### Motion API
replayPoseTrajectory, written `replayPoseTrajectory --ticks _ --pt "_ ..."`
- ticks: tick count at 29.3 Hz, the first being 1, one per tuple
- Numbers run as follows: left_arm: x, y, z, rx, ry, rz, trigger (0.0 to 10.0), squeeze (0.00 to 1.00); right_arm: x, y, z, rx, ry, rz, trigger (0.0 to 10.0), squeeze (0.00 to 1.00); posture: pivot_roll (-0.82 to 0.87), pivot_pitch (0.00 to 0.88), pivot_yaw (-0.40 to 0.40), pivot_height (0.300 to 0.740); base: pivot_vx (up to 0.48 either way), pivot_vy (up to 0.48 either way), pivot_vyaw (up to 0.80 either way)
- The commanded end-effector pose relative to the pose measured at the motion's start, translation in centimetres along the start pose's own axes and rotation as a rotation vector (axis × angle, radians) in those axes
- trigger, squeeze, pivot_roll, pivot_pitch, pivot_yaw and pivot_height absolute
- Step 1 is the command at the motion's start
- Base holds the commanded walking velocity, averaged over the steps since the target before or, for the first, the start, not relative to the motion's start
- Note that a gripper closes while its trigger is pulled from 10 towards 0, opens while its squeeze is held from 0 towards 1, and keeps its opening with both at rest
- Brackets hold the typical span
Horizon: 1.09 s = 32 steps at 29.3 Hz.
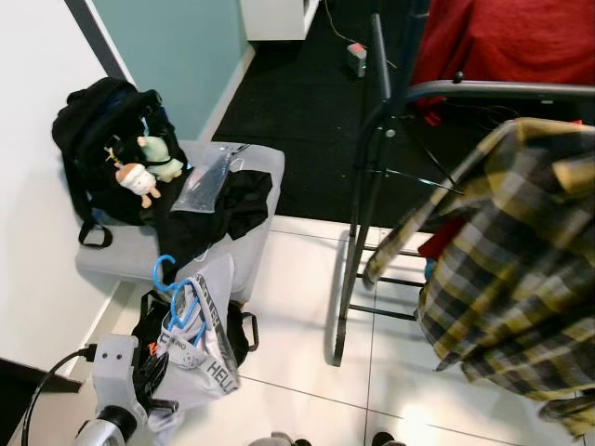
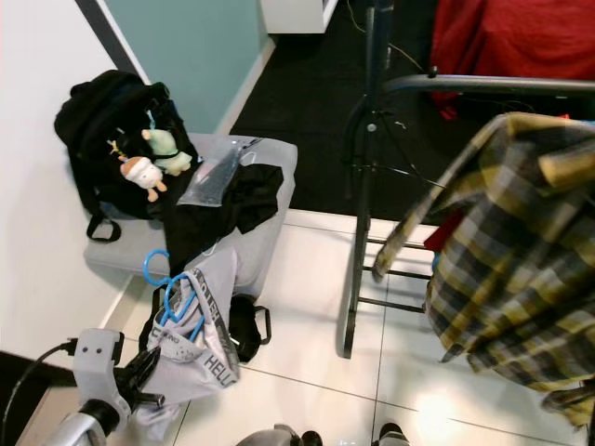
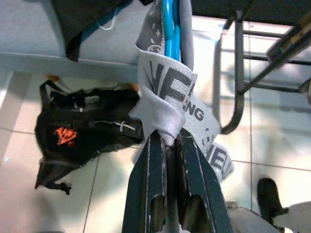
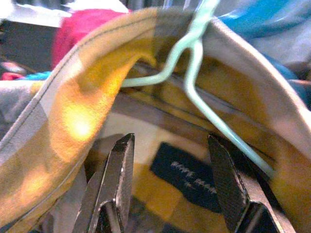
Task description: Hang hanger
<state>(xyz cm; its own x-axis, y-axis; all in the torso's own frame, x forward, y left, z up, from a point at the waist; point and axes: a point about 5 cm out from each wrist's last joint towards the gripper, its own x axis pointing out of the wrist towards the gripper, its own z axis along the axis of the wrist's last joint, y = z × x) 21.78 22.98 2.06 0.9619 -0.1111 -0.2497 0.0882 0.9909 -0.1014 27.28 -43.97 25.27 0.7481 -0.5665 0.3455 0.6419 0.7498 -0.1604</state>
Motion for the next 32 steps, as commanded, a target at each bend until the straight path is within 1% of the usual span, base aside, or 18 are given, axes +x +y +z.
replayPoseTrajectory --ticks 1,3,4,6,8,14,15,16,17,20,22,23,25,28,29,30,31,32 --pt "-0.6 0.1 -1.1 -0.004 0.034 0.014 10.0 0.00 -0.1 -1.4 0.6 0.014 -0.047 -0.069 10.0 0.00 0.05 0.233 0.118 0.740 0.000 0.000 0.00" --pt "-0.3 -0.2 -1.1 -0.006 0.034 0.004 10.0 0.00 -1.0 -3.6 0.1 -0.014 -0.042 -0.139 10.0 0.00 0.04 0.225 0.121 0.740 0.000 0.000 0.00" --pt "-0.3 -0.2 -1.1 -0.006 0.034 0.004 10.0 0.00 -1.0 -3.6 0.1 -0.014 -0.042 -0.139 10.0 0.00 0.04 0.225 0.121 0.740 0.000 0.000 0.00" --pt "0.0 -0.5 -1.1 -0.007 0.034 -0.004 10.0 0.00 -1.8 -5.6 -0.4 -0.054 -0.029 -0.192 10.0 0.00 0.02 0.221 0.119 0.740 0.000 0.000 0.00" --pt "0.1 -0.6 -1.1 -0.006 0.033 -0.007 10.0 0.00 -2.2 -6.4 -0.6 -0.063 -0.020 -0.209 10.0 0.00 0.02 0.221 0.119 0.740 0.000 0.000 0.00" --pt "0.4 -0.8 -1.0 -0.006 0.031 -0.011 10.0 0.00 -2.4 -5.9 -0.9 -0.043 -0.020 -0.155 10.0 0.00 0.01 0.214 0.118 0.740 0.000 0.000 0.00" --pt "0.5 -0.9 -0.9 -0.006 0.028 -0.011 10.0 0.00 -2.3 -4.5 -1.1 0.006 -0.026 -0.076 10.0 0.00 0.01 0.205 0.115 0.740 0.000 0.000 0.00" --pt "0.7 -0.9 -0.9 -0.016 0.020 -0.002 10.0 0.00 -2.3 -1.8 -1.7 0.053 -0.014 0.051 10.0 0.00 0.01 0.200 0.113 0.740 0.000 0.000 0.00" --pt "0.7 -0.9 -0.9 -0.016 0.020 -0.002 10.0 0.00 -2.3 -1.8 -1.7 0.053 -0.014 0.051 10.0 0.00 0.01 0.200 0.113 0.740 0.000 0.000 0.00" --pt "1.3 -0.4 0.1 -0.032 -0.016 0.022 10.0 0.00 -3.6 4.9 -3.8 0.167 0.060 0.292 10.0 0.00 0.00 0.186 0.104 0.740 0.000 0.000 0.00" --pt "1.3 -0.4 0.1 -0.032 -0.016 0.022 10.0 0.00 -3.6 4.9 -3.8 0.167 0.060 0.292 10.0 0.00 0.00 0.186 0.104 0.740 0.000 0.000 0.00" --pt "1.6 -0.2 0.6 -0.032 -0.030 0.025 10.0 0.00 -4.1 6.6 -4.5 0.186 0.093 0.331 10.0 0.00 0.00 0.178 0.099 0.740 0.000 0.000 -0.56" --pt "1.6 -0.2 0.6 -0.032 -0.030 0.025 10.0 0.00 -4.1 6.6 -4.5 0.186 0.093 0.331 10.0 0.00 0.00 0.178 0.099 0.740 0.000 0.000 -0.56" --pt "2.3 0.1 1.8 -0.026 -0.061 0.010 10.0 0.00 -5.5 9.6 -6.0 0.221 0.159 0.406 10.0 0.00 0.00 0.169 0.092 0.740 0.000 0.000 -0.74" --pt "2.3 0.1 1.8 -0.026 -0.061 0.010 10.0 0.00 -5.5 9.6 -6.0 0.221 0.159 0.406 10.0 0.00 0.00 0.169 0.092 0.740 0.000 0.000 -0.74" --pt "2.8 0.3 3.0 -0.022 -0.090 -0.012 10.0 0.00 -6.3 11.4 -6.6 0.253 0.193 0.443 10.0 0.00 -0.01 0.161 0.086 0.740 0.000 0.000 -0.76" --pt "2.8 0.3 3.0 -0.022 -0.090 -0.012 10.0 0.00 -6.3 11.4 -6.6 0.253 0.193 0.443 10.0 0.00 -0.01 0.161 0.086 0.740 0.000 0.000 -0.76" --pt "3.3 0.4 4.3 -0.029 -0.129 -0.043 10.0 0.00 -6.9 12.8 -6.9 0.273 0.214 0.478 10.0 0.00 -0.01 0.161 0.086 0.740 0.000 0.000 -0.76"
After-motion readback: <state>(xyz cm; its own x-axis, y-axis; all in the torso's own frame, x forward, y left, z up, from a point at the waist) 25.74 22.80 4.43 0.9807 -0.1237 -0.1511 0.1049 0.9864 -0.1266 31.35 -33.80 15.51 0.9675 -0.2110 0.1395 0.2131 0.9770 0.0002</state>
